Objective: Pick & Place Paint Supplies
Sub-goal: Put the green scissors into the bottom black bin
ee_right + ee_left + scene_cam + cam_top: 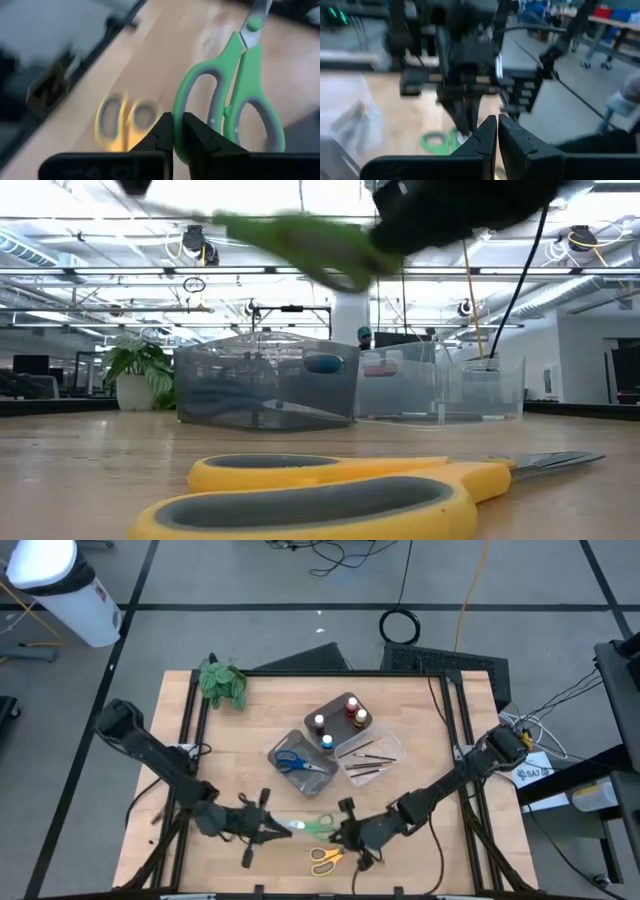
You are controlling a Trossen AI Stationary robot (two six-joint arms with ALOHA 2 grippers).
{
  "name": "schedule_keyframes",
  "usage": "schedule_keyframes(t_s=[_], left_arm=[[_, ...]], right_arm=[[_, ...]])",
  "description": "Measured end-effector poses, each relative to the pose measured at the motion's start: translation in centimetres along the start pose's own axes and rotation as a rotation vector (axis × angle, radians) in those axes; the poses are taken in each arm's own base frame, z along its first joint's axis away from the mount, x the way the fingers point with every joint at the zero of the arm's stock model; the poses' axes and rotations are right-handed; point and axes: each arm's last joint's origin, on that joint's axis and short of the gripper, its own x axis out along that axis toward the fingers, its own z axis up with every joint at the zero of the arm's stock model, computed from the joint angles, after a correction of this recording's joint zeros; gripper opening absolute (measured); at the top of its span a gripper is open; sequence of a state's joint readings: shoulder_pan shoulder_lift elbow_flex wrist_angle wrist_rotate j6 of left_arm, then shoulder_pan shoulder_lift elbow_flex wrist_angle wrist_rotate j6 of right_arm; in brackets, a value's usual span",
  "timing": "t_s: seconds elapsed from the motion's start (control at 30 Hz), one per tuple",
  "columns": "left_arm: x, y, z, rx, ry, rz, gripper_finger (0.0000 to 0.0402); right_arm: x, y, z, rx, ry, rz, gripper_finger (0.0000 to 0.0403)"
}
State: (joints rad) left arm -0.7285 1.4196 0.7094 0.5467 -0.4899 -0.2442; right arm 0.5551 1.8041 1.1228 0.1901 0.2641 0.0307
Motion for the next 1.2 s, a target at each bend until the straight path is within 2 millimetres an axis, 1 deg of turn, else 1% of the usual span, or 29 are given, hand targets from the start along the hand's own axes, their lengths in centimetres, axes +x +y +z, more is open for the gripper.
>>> schedule_keyframes(t_s=[0.07, 0.13, 0.23, 0.3, 0.43, 0.5, 0.57, 0.67, 0.77, 0.97, 1.2], left_arm=[[-0.7, 0.2, 1.3, 0.035, -0.051, 0.028, 0.0026], [-1.4, 0.4, 2.2, 0.087, -0.088, 0.070, 0.0026], [-1.9, 0.8, 3.1, 0.155, -0.118, 0.132, 0.0026], [-1.9, 1.1, 3.2, 0.194, -0.118, 0.169, 0.0026], [-1.7, 1.6, 3.1, 0.257, -0.092, 0.219, 0.0026], [-1.5, 2.0, 3.0, 0.269, -0.074, 0.234, 0.0026], [-1.4, 2.4, 2.8, 0.264, -0.054, 0.248, 0.0026], [-1.2, 3.0, 2.5, 0.254, -0.021, 0.272, 0.0026], [-1.0, 3.5, 2.3, 0.241, 0.011, 0.293, 0.0026], [-0.8, 4.4, 2.0, 0.213, 0.044, 0.331, 0.0026], [-0.7, 4.8, 2.0, 0.213, 0.052, 0.346, 0.0026]], right_arm=[[-0.4, -1.2, 0.9, 0.063, -0.045, -0.057, 0.0012], [-0.7, -2.8, 1.4, 0.143, -0.067, -0.155, 0.0012], [-1.1, -5.8, 1.8, 0.243, -0.075, -0.234, 0.0012], [-1.2, -7.6, 1.6, 0.276, -0.050, -0.270, 0.0012], [-1.0, -11.1, 0.9, 0.362, 0.000, -0.237, 0.0012], [-0.9, -12.4, 0.6, 0.395, 0.002, -0.218, 0.0012], [-0.4, -13.3, 0.1, 0.409, 0.017, -0.212, 0.0012], [0.0, -13.8, -1.1, 0.399, 0.101, -0.213, 0.0012], [-0.1, -13.9, -1.5, 0.367, 0.150, -0.217, 0.0012], [-0.1, -14.0, -1.9, 0.261, 0.194, -0.210, 0.0012], [-0.1, -13.9, -1.9, 0.106, 0.208, -0.164, 0.0012]])
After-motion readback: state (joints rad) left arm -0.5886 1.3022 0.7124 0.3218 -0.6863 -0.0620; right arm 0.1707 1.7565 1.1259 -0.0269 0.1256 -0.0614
